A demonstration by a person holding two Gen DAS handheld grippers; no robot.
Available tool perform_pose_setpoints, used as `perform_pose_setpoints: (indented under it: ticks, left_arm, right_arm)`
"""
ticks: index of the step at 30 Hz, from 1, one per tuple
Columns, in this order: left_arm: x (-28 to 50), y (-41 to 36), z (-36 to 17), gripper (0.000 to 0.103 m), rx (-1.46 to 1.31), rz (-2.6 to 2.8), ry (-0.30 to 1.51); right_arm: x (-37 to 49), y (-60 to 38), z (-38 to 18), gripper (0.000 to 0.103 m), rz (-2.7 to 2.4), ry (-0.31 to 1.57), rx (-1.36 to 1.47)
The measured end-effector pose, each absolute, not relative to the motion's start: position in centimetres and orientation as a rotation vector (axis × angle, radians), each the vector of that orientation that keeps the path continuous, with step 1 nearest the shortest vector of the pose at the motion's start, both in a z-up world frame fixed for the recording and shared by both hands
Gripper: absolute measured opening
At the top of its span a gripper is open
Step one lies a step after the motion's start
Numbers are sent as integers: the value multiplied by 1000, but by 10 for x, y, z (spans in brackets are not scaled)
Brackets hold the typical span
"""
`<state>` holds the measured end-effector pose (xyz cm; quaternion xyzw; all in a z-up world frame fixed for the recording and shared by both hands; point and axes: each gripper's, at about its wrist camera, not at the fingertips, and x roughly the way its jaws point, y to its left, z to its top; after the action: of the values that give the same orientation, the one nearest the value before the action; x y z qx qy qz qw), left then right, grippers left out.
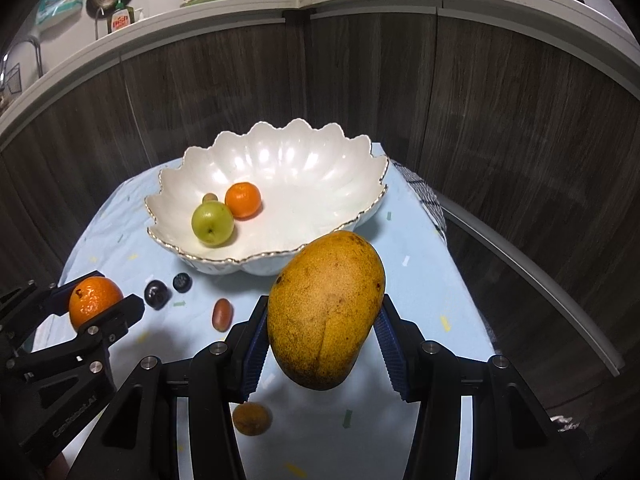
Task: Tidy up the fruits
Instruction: 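Lift the mandarin and mango and carry them over the white bowl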
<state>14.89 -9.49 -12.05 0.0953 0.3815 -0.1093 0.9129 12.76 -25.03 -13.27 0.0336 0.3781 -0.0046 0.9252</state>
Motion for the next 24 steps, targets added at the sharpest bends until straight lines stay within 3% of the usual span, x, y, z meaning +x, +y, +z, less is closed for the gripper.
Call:
perform_pose_setpoints:
  ticks: [24]
  left_arm:
    - [195,-111,-97,44,175,-230,750]
  right_arm:
    - [166,-269,-98,51,-19,687,48]
